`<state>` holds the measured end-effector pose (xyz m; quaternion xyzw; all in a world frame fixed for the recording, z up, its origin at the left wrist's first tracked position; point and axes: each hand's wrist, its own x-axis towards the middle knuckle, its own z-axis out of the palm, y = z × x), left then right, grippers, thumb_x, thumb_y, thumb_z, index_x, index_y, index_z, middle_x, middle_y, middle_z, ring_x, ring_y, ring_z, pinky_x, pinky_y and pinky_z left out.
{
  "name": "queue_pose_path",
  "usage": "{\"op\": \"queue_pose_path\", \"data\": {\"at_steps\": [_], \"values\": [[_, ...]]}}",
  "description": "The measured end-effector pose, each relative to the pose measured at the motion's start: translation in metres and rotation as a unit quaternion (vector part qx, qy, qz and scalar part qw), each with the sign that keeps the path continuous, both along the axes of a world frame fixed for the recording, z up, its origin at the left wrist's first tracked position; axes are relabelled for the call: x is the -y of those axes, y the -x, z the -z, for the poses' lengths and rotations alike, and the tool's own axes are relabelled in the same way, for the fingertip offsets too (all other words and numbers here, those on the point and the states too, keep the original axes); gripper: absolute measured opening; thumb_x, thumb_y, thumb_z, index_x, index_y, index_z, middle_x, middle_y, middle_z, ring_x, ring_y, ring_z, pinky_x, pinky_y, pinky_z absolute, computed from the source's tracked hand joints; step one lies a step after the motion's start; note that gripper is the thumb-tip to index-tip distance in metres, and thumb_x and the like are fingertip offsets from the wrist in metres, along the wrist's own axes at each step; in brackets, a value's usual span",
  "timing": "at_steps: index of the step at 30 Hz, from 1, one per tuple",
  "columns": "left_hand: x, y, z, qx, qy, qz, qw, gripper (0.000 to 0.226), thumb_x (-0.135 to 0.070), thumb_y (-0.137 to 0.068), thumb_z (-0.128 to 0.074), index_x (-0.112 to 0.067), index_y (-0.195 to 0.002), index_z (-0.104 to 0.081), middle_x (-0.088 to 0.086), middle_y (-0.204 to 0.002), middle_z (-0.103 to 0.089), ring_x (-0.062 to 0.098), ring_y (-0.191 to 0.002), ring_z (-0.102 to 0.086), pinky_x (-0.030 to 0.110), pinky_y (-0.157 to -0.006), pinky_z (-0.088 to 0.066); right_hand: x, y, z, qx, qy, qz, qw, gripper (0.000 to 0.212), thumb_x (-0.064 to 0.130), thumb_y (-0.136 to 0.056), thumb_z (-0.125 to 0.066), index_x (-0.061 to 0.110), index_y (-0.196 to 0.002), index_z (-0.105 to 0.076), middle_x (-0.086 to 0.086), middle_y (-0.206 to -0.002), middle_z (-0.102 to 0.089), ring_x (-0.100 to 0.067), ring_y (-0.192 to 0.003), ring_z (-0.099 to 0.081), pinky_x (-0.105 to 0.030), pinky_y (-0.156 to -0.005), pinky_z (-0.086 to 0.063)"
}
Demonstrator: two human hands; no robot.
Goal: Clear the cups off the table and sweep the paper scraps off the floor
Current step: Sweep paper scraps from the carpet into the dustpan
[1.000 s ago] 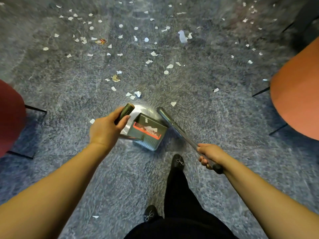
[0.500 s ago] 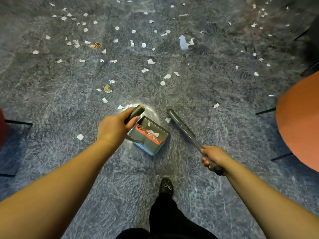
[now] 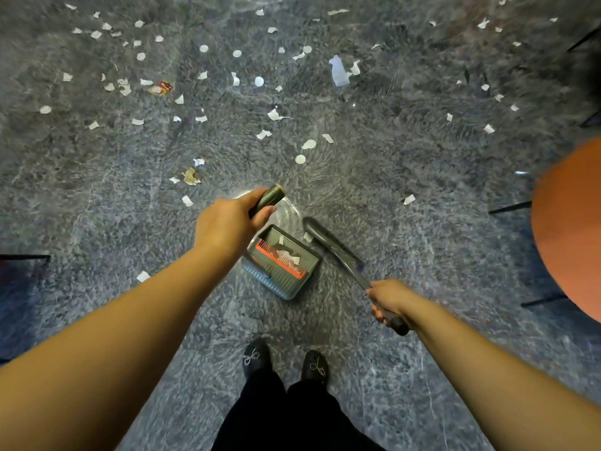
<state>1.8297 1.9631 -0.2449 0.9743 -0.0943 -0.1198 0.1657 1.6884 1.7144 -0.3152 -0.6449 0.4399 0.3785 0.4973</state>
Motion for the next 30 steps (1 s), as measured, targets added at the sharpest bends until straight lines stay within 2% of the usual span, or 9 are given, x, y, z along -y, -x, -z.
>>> {"op": "queue_pose_path", "data": {"at_steps": [3, 9, 14, 20, 30], "values": [[-0.005, -0.004, 0.002, 0.014, -0.01, 0.009, 1.0, 0.037, -0.053, -0.093, -0.049, -0.042, -0.129, -0.055, 0.002, -0.081, -0.069, 0.026, -0.073, -0.062, 0.03, -0.057, -0.044, -0.015, 0.006, 0.0, -0.01, -0.018, -0.005, 1.0, 0.037, 0.005, -0.101, -0.036, 0.006, -0.137, -0.045, -0.009, -0.063, -0.042, -0.016, -0.039, -0.04, -0.012, -0.031, -0.03], [-0.005, -0.01, 0.003, 0.016, -0.022, 0.027, 0.999, 0.037, -0.054, -0.094, -0.047, -0.044, -0.13, -0.051, 0.004, -0.085, -0.071, 0.03, -0.075, -0.063, 0.032, -0.058, -0.045, -0.029, 0.01, -0.023, -0.014, -0.052, -0.001, 0.999, 0.037, 0.008, -0.101, -0.042, 0.009, -0.138, -0.044, -0.008, -0.062, -0.044, -0.012, -0.035, -0.039, -0.013, -0.032, -0.032], [-0.012, -0.011, 0.002, 0.022, -0.015, 0.027, 0.999, 0.04, -0.052, -0.094, -0.049, -0.042, -0.132, -0.051, 0.008, -0.089, -0.07, 0.034, -0.081, -0.064, 0.032, -0.059, -0.042, -0.029, 0.01, -0.041, -0.004, -0.054, 0.018, 0.998, 0.038, 0.008, -0.101, -0.042, 0.006, -0.138, -0.043, -0.008, -0.061, -0.043, -0.01, -0.03, -0.037, -0.013, -0.033, -0.03], [-0.05, -0.014, -0.005, 0.001, 0.016, -0.014, 1.0, 0.038, -0.05, -0.093, -0.052, -0.041, -0.13, -0.055, 0.01, -0.089, -0.07, 0.034, -0.084, -0.064, 0.032, -0.061, -0.042, -0.039, 0.012, -0.051, 0.012, -0.054, 0.08, 0.995, 0.042, 0.007, -0.101, -0.04, 0.009, -0.143, -0.038, -0.009, -0.062, -0.041, -0.009, -0.026, -0.036, -0.012, -0.032, -0.029], [-0.143, -0.03, -0.009, 0.016, 0.051, -0.113, 0.992, 0.04, -0.055, -0.09, -0.052, -0.045, -0.129, -0.055, 0.01, -0.082, -0.07, 0.031, -0.076, -0.065, 0.037, -0.064, -0.052, -0.077, -0.04, -0.049, 0.044, -0.034, 0.034, 0.998, 0.05, 0.009, -0.102, -0.04, 0.012, -0.15, -0.027, -0.01, -0.061, -0.043, -0.009, -0.027, -0.038, -0.013, -0.032, -0.029]]}}
